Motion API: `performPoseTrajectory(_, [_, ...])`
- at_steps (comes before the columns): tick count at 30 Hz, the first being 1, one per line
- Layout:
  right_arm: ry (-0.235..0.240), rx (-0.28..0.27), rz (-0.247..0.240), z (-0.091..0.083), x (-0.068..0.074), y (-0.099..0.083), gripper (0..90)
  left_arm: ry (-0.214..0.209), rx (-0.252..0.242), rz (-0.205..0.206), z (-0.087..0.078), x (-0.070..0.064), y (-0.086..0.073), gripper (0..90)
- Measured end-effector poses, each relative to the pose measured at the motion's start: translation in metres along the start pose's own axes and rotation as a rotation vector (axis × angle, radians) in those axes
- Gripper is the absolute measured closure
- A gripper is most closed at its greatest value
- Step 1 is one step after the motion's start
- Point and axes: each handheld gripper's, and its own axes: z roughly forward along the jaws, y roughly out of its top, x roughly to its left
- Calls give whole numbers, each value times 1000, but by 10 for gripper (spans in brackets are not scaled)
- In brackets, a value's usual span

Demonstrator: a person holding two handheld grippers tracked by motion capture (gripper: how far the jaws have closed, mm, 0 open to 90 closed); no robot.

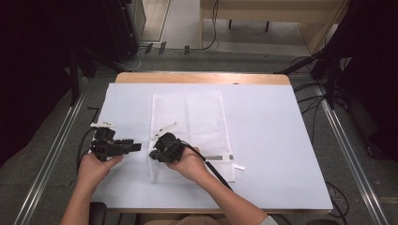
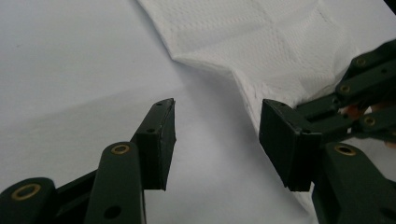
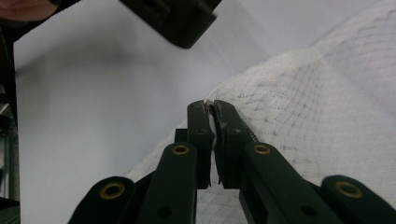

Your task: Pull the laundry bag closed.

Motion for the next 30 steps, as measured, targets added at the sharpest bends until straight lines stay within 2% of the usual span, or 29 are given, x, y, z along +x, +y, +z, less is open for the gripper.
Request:
performPoseTrajectory(4, [-12,-9,2,-5,-5,3,877,-22,-2,24,1,-4,1,463])
performPoseTrajectory(11, [-22,-30,-6,-12,-11,10,876,-60,24,73,7,-12,1,462])
performPoseTrajectory(13, [-15,-37,19,-13,-15,11,876,-66,30,82,8,-13,1,459])
performPoseTrajectory(17, [-22,-42,2,-15,-12,13,877,-90,42,91,12,-17,2,452])
performPoseTrajectory(21, [-26,-52,11,-15,-14,14,876,-98,62,106,15,-19,1,448])
performPoseTrajectory(26, [-12,-60,8,-17,-12,16,876,-112,101,126,24,-25,2,450])
performPoseTrajectory(27, [-1,-61,11,-18,-11,17,876,-108,120,143,27,-27,2,457])
performPoseTrajectory(30, [29,-65,19,-21,-10,17,877,-119,129,158,28,-28,0,513])
